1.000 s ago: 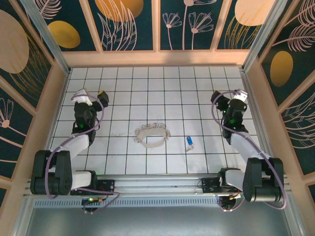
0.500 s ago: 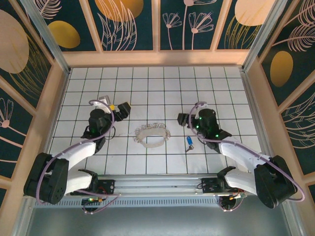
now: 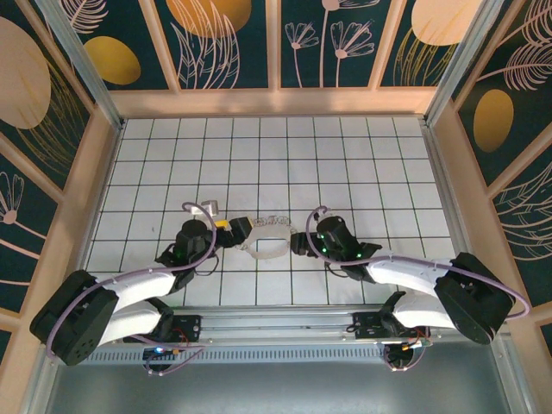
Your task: Put the keys on the keyring
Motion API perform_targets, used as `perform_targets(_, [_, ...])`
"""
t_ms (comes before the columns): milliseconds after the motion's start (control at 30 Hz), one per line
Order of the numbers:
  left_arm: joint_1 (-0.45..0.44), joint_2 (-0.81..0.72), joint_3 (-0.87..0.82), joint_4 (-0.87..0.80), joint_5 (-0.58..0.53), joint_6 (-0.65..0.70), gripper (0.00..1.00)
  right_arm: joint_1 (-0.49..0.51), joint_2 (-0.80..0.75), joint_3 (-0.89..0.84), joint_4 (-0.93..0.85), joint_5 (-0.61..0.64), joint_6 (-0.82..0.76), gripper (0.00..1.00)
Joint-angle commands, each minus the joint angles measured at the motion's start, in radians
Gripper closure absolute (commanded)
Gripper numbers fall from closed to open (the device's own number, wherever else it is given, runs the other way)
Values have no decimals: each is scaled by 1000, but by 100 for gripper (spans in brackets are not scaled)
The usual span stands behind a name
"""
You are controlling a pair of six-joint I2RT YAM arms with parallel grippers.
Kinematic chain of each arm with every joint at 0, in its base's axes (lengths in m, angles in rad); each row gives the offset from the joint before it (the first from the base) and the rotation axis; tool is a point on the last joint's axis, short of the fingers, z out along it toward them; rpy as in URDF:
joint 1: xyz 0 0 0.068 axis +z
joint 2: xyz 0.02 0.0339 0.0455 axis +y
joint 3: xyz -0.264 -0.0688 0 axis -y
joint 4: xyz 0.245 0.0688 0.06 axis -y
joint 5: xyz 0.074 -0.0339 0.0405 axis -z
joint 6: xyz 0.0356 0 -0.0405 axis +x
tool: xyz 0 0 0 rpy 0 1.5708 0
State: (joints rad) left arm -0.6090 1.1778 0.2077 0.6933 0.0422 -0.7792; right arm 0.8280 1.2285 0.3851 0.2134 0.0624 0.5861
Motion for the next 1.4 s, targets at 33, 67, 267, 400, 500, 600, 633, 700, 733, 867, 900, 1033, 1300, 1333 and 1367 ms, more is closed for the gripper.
perform_targets(33, [-18, 21, -21, 118, -21, -48, 1, 9, -20, -44, 59, 3, 75, 23])
perform_targets(67, [-22, 32, -18, 126, -14, -46, 1, 10, -18, -47, 69, 2, 81, 24])
perform_targets(267, [-73, 78, 16, 167, -6, -63, 1, 9, 11, -33, 90, 16, 93, 28])
perform_targets(400, [-121, 111, 46, 178, -15, -80, 1, 10, 47, -6, 104, 13, 92, 32])
perform_targets(500, [-152, 139, 57, 190, -33, -85, 1, 10, 79, 16, 119, -12, 88, 33])
perform_targets(600, [-170, 174, 69, 211, -31, -88, 1, 10, 108, 31, 128, -26, 86, 34])
perform_targets(633, [-173, 185, 73, 215, -30, -89, 1, 10, 116, 33, 131, -26, 86, 34])
perform_targets(700, [-175, 210, 78, 235, -25, -94, 1, 10, 134, 37, 138, -26, 84, 34])
perform_targets(733, [-176, 221, 79, 242, -26, -94, 1, 10, 141, 39, 138, -26, 86, 34])
perform_targets(867, [-176, 270, 93, 260, -34, -87, 1, 10, 167, 49, 139, -24, 86, 34])
perform_targets(900, [-176, 286, 99, 267, -33, -85, 1, 10, 170, 48, 143, -25, 87, 34])
perform_targets(1033, [-176, 343, 123, 277, -29, -79, 1, 10, 170, 39, 152, -21, 95, 34])
perform_targets(1300, [-176, 391, 146, 268, -61, -54, 1, 10, 169, 34, 162, -29, 99, 34])
perform_targets(1333, [-176, 393, 147, 264, -70, -48, 1, 10, 170, 35, 162, -30, 98, 34])
perform_targets(1367, [-176, 393, 148, 262, -78, -42, 1, 10, 172, 37, 162, -31, 95, 34])
